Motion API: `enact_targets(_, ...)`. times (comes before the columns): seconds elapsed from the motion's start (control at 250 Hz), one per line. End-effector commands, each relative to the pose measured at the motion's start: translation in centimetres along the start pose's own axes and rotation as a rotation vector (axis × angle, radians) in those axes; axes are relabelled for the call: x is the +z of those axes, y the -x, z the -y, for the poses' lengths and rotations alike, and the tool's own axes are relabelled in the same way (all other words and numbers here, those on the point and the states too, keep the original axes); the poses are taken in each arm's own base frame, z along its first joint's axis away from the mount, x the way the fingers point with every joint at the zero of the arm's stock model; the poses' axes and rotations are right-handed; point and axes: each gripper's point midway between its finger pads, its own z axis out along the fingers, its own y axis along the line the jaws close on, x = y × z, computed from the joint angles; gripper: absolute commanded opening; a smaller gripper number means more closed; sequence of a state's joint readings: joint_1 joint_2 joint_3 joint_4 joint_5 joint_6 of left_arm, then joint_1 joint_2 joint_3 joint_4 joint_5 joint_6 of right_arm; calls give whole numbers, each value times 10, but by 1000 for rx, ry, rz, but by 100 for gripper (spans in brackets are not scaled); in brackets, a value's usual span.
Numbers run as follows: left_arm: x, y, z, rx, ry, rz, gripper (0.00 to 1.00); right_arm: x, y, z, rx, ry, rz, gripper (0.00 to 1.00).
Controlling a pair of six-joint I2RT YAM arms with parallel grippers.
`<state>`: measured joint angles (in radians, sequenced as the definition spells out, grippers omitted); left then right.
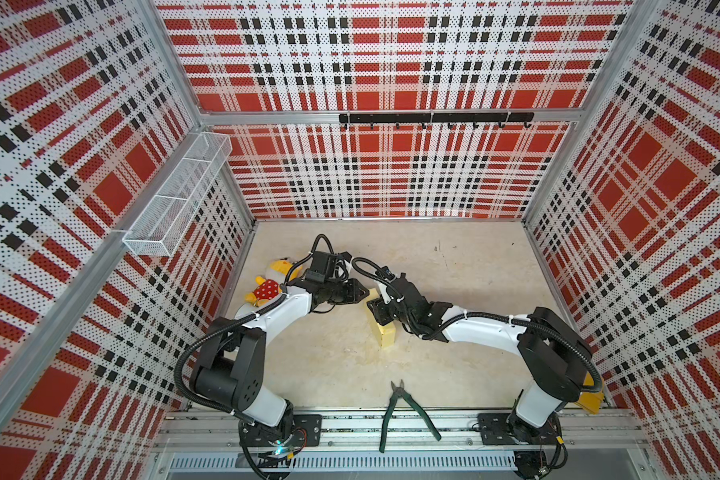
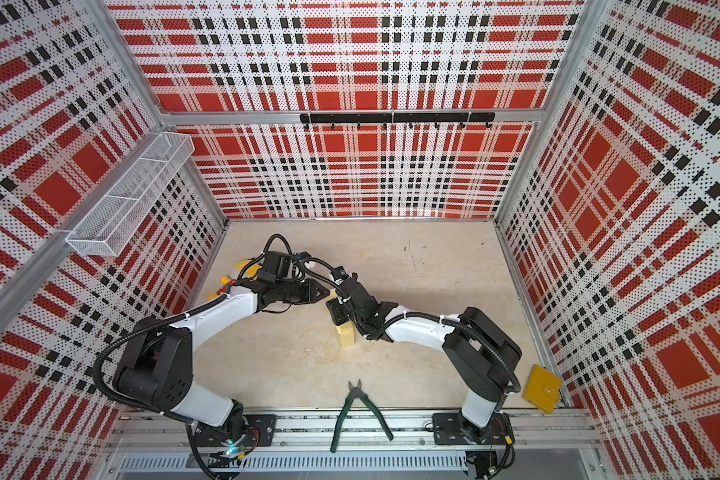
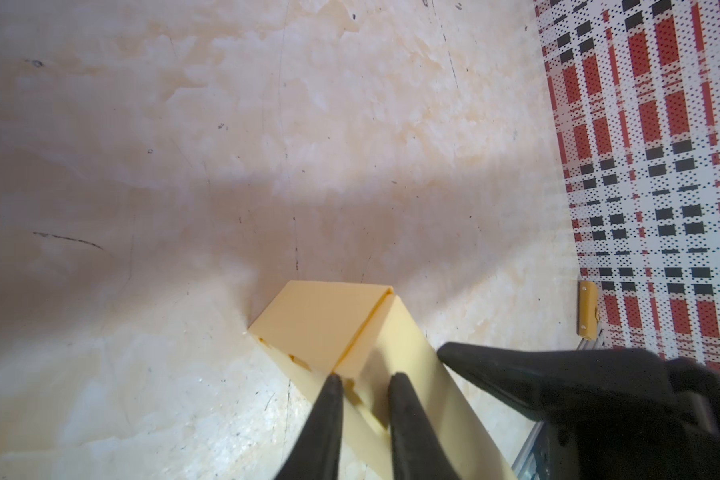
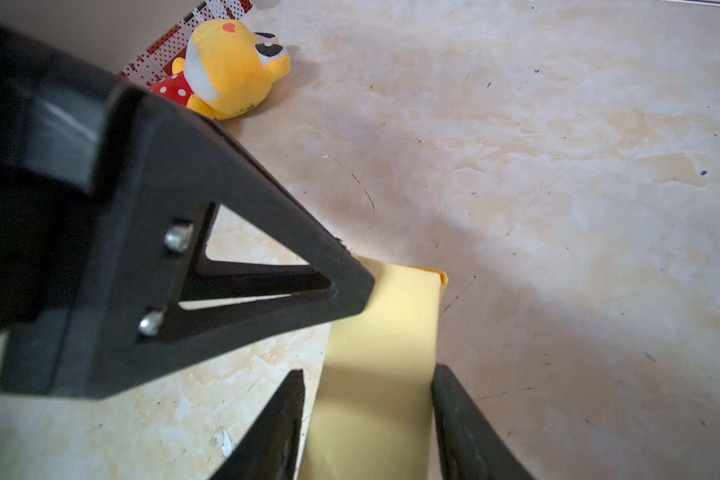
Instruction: Fold the paper box
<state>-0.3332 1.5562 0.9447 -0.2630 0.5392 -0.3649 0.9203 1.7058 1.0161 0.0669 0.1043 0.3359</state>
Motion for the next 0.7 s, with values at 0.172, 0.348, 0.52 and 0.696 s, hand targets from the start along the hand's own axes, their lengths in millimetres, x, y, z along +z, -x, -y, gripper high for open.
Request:
enact_targets(0.172,22,-59,-45,-92,149,-181,22,-12,-55,-16,33,72,-183,52)
enact_targets(0.348,23,-59,-44,-88,146,-185,22,-21,-44,-12,64,81,-149,53)
enact_targets(0.52,23,-59,-44,-88,147,-186,22,-27,-44,-16,68,113,-156,53)
enact_targets(0.696,22,-58,-44,-84,148,-181,22,-26,-62,-12,92,113,-189,53)
